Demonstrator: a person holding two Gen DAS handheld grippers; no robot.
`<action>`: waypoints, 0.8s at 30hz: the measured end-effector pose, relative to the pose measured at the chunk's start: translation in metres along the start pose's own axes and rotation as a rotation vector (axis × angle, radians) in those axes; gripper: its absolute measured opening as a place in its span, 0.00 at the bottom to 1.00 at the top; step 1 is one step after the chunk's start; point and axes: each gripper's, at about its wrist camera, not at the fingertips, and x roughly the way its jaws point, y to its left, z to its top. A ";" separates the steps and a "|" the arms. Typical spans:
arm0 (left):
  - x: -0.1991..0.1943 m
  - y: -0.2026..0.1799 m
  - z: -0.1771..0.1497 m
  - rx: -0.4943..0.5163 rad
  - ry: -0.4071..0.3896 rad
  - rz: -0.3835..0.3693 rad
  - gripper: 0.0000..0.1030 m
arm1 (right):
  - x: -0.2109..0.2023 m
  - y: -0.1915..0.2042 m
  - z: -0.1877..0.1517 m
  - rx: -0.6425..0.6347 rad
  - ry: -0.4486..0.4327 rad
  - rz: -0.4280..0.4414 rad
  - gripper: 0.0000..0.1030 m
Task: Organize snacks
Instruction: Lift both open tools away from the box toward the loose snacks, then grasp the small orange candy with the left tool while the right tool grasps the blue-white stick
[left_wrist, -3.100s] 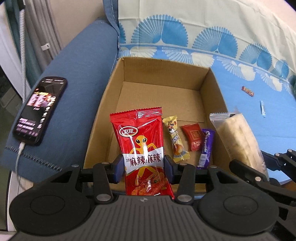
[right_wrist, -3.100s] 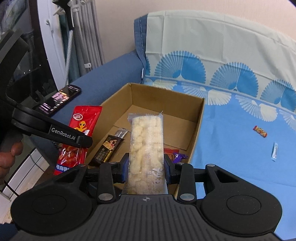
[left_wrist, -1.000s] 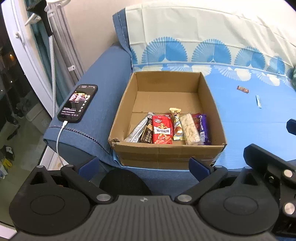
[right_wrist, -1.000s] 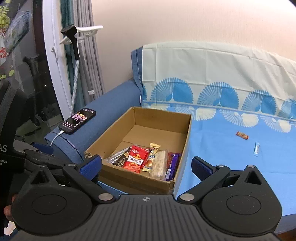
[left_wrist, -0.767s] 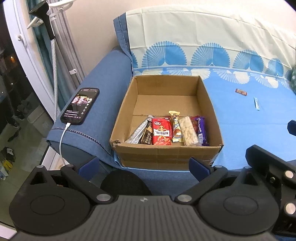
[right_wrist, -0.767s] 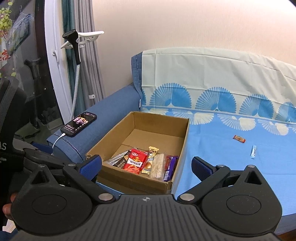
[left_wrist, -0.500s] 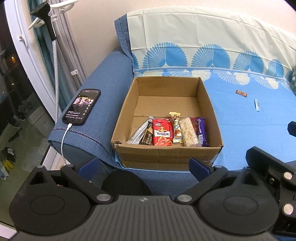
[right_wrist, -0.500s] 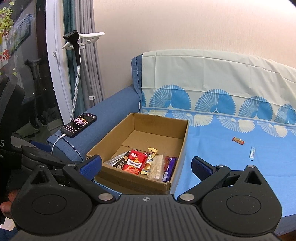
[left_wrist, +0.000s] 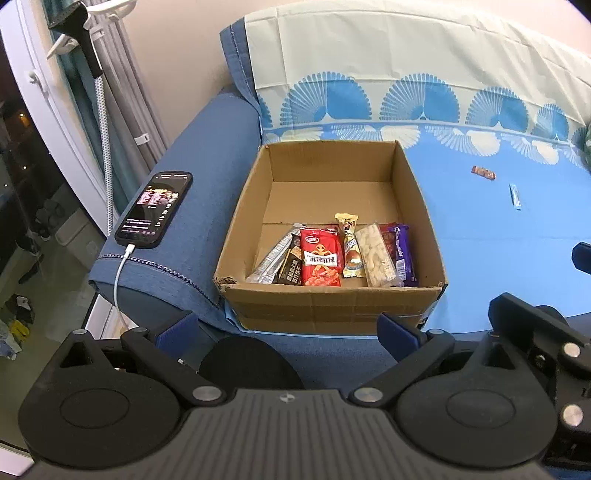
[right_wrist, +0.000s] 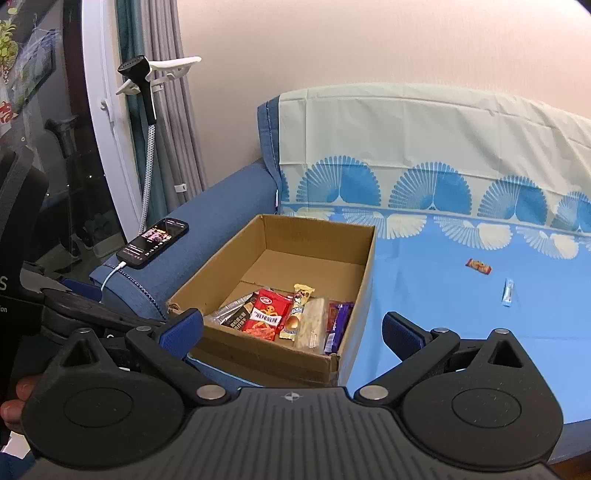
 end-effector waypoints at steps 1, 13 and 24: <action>0.001 -0.001 0.001 0.002 0.002 -0.001 1.00 | 0.002 -0.002 0.000 0.004 0.004 0.001 0.99; 0.033 -0.067 0.045 0.126 0.038 -0.034 1.00 | 0.026 -0.080 -0.006 0.159 0.026 -0.092 0.99; 0.096 -0.199 0.136 0.336 0.015 -0.152 1.00 | 0.064 -0.237 -0.014 0.344 0.062 -0.355 0.99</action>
